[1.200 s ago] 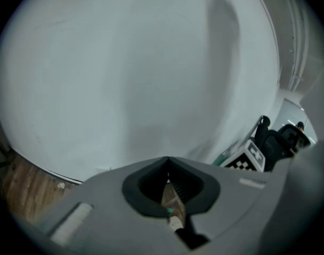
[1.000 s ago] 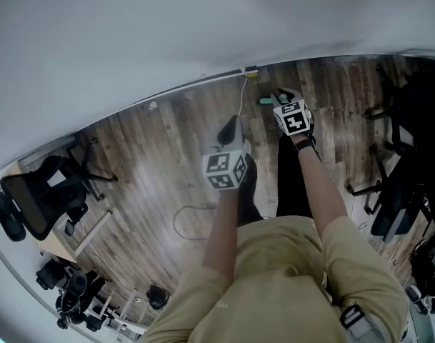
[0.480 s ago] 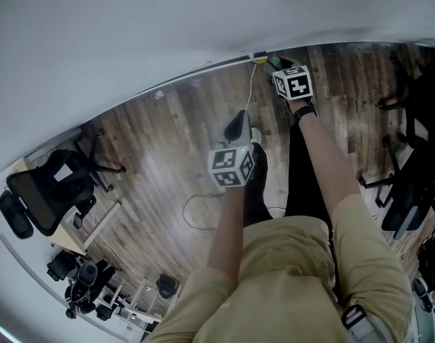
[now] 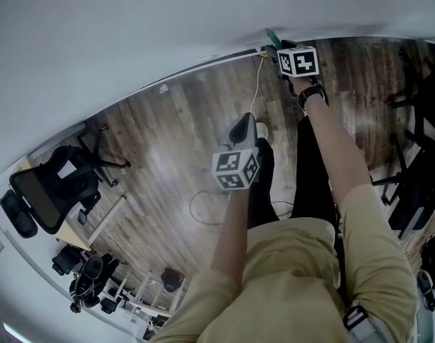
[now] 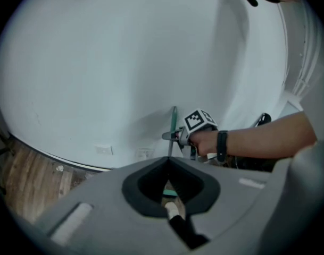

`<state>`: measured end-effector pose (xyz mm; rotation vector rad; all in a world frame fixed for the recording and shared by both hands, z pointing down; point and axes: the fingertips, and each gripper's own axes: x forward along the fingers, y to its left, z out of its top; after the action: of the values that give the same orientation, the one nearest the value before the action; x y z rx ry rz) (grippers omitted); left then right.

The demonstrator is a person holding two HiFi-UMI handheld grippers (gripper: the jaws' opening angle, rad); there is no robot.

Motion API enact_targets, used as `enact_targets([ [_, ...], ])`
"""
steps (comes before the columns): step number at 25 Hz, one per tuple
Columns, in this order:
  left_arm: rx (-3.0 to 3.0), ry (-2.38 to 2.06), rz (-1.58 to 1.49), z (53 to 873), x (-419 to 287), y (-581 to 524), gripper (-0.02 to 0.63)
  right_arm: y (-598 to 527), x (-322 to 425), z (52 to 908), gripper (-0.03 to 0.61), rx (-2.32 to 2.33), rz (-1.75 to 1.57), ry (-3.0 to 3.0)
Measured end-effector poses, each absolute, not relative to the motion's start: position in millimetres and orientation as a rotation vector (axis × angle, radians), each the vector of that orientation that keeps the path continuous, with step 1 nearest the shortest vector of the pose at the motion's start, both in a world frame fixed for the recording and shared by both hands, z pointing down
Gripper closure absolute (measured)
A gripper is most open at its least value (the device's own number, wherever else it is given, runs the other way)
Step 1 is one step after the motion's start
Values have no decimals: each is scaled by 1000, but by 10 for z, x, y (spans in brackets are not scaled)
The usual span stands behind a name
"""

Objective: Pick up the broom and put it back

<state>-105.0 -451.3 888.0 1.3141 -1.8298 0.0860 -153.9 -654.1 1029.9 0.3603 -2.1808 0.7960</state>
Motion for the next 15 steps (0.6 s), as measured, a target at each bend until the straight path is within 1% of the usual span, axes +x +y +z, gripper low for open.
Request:
enact_targets([
  [2,1308,-1821,67,8906,-1053,-4487,612,-6513,-1543,10319,307,360,788,-2176],
  [4,1306,-1820,63,8923,-1078,-4471,612,-6503,-1539,10332,232,372,779,-2176],
  [7,1306,-1834,53,8894,-1135,-4473,612,-6515,-1479,10263,175,406,776,-2188],
  [11,1315,-1860,38,8684,-1257,-4486,612,-6477,-1291,9899,177,480,797,-2243],
  [13,1319,-1887,28,8496,-1332,-4507,612,-6392,-1129,9620,229,529,823,-2275],
  [14,1326,-1901,23,8392,-1363,-4532,612,-6335,-1046,9465,248,547,830,-2290],
  [15,1337,-1912,17,8285,-1386,-4566,612,-6268,-968,9303,253,559,824,-2306],
])
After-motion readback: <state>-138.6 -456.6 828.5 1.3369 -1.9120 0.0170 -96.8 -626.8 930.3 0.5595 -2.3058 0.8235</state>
